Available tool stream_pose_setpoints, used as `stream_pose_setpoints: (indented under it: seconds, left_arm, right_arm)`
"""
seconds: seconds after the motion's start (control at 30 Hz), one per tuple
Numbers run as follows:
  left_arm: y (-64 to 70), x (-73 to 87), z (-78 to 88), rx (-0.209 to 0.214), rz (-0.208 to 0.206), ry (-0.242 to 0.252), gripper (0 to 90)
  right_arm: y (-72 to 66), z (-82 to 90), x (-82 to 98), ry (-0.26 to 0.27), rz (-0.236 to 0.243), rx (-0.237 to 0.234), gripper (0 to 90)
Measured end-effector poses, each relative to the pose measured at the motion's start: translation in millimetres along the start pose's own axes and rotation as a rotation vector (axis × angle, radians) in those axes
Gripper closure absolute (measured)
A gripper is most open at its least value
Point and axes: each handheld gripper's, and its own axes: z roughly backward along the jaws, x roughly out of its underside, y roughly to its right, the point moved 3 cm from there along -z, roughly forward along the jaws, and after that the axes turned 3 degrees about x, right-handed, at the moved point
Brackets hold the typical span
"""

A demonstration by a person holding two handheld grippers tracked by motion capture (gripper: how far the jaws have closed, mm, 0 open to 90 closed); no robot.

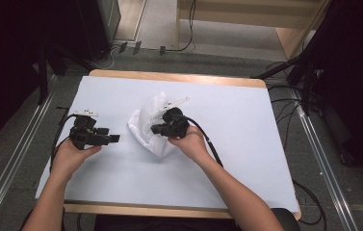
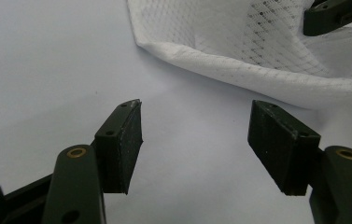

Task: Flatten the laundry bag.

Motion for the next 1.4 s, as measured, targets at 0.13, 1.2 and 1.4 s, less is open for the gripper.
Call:
stream_pose_setpoints:
  seconds: [0.13, 1.2, 1.4]
  left_arm:
    - [0.8, -0.4, -1.0, 0.002, 0.004, 0.0, 35.9]
    - [-5.8, -4.4, 9.5, -0.005, 0.017, 0.011, 36.3]
    - [-5.9, -4.9, 10.8, -0.007, 0.019, 0.014, 36.3]
  right_arm:
    - [2.1, 6.4, -2.4, 0.021, -0.001, -0.003, 75.8]
    - [49.1, 11.1, 18.4, -0.065, -0.112, 0.119, 90.0]
    - [29.1, 0.7, 2.6, -0.046, -0.07, 0.09, 90.0]
